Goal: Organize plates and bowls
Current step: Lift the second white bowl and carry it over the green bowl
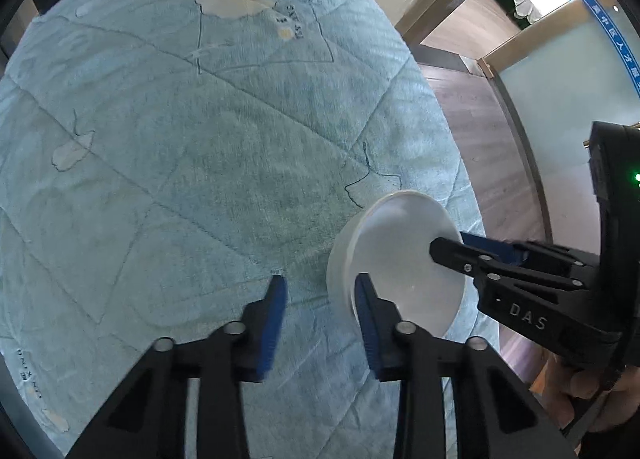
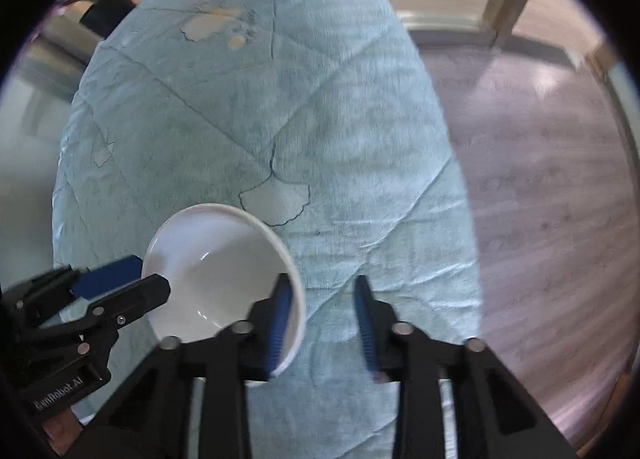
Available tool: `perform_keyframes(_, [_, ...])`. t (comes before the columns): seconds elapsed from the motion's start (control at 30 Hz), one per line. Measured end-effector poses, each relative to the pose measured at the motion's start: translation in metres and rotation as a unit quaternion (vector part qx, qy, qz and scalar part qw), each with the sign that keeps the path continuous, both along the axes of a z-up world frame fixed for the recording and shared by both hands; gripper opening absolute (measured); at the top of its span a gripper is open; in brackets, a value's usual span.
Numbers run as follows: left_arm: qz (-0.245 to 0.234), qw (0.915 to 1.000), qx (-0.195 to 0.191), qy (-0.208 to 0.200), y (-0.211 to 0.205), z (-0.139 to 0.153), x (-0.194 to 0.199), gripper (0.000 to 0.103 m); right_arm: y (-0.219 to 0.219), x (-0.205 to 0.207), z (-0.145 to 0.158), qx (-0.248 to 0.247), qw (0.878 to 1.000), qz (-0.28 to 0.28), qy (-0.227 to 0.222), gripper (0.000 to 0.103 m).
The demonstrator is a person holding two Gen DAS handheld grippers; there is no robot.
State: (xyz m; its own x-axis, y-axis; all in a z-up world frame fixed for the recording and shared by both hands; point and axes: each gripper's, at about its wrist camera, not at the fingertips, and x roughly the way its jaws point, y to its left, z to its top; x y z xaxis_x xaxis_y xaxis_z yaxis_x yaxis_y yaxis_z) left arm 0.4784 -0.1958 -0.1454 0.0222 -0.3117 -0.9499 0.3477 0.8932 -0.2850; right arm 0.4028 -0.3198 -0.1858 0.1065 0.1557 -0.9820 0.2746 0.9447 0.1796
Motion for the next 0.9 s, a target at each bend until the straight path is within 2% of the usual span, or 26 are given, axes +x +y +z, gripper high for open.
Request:
perform_keyframes(0.03, [-0.002, 1.0, 0.003, 0.004, -0.001, -0.002, 0.001, 0.019, 0.0, 0.001, -0.003, 0.01, 1.0, -0.003, 0.004, 0.018])
perform_keyframes(0.13, [-0.007, 0.9999, -0.004, 0.014, -0.004, -0.01, 0.005, 0.01, 0.005, 0.005, -0.009, 0.029, 0.999, -0.005, 0.011, 0.007])
perform_keyframes(0.2, [-0.01, 0.9997, -0.012, 0.017, -0.007, -0.01, 0.005, 0.006, 0.009, 0.006, -0.011, 0.023, 1.0, -0.004, 0.017, 0.006])
perform_keyframes(0.6, [-0.009, 0.9998, 0.018, 0.007, -0.011, -0.003, -0.001, 0.003, 0.014, 0.004, -0.009, 0.013, 1.0, -0.01, 0.009, 0.005])
perform_keyframes(0.73, [-0.017, 0.9997, -0.001, -0.015, -0.007, 0.026, -0.01, 0.003, 0.014, -0.003, 0.016, 0.005, 1.0, -0.007, -0.015, 0.005])
perform_keyframes(0.9, [-0.02, 0.998, 0.002, -0.061, 0.0, 0.09, -0.042, 0.003, 0.021, -0.028, 0.073, 0.0, 0.998, -0.01, -0.065, 0.006])
